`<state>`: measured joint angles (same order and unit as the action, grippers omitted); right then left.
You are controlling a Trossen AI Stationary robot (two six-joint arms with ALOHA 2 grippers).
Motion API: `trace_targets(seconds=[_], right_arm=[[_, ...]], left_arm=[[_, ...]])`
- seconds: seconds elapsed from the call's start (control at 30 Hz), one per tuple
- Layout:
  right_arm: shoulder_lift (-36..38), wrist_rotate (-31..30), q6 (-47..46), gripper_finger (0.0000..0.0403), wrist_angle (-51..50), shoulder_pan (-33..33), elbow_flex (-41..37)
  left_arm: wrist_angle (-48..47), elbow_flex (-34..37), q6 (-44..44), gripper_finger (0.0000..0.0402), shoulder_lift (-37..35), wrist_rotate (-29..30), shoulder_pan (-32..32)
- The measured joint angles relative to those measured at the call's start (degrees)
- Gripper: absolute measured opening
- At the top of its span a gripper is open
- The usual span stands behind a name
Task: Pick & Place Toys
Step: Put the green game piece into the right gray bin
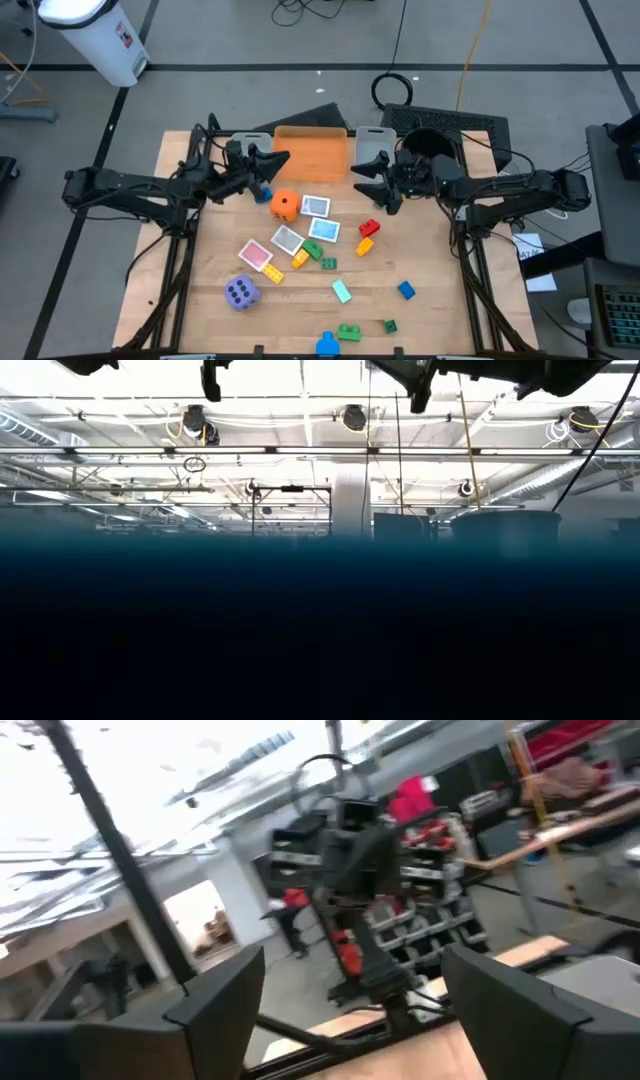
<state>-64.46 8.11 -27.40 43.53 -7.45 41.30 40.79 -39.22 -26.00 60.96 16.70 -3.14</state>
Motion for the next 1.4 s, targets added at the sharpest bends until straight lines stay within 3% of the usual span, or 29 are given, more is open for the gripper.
trace_targets(seconds=[0.2,0.4,0.6,0.9,1.07,1.2,1.4], right_arm=[[0.7,5.5,4.8,0.0274,-5.1,-2.2,0.5],[0.9,5.3,6.9,0.0268,-13.5,-3.4,4.3],[0.5,-5.6,-3.5,0.0267,-11.7,-4.3,4.9],[0.5,-11.3,-4.1,0.0266,-11.6,-4.6,4.9],[0.5,-11.0,3.2,0.0265,-12.7,-4.3,5.4],[0.3,-11.1,10.8,0.0265,-25.5,-3.3,11.6],[-5.1,-11.0,27.6,0.0265,-60.4,-2.1,26.1]], left_arm=[[-0.2,0.0,0.2,0.0047,0.4,-0.1,-0.9],[-0.2,0.0,0.2,0.0047,0.4,-0.1,-2.1],[-0.2,0.0,-1.2,0.0047,0.3,-2.0,-3.2],[-0.6,0.0,0.0,0.0047,0.3,-8.9,-4.4],[-4.6,0.0,2.4,0.0047,0.3,-13.7,-5.4],[-6.4,0.0,2.3,0.0047,0.3,-16.6,-6.4],[-9.2,0.0,2.8,0.0048,0.3,-18.4,-7.8]])
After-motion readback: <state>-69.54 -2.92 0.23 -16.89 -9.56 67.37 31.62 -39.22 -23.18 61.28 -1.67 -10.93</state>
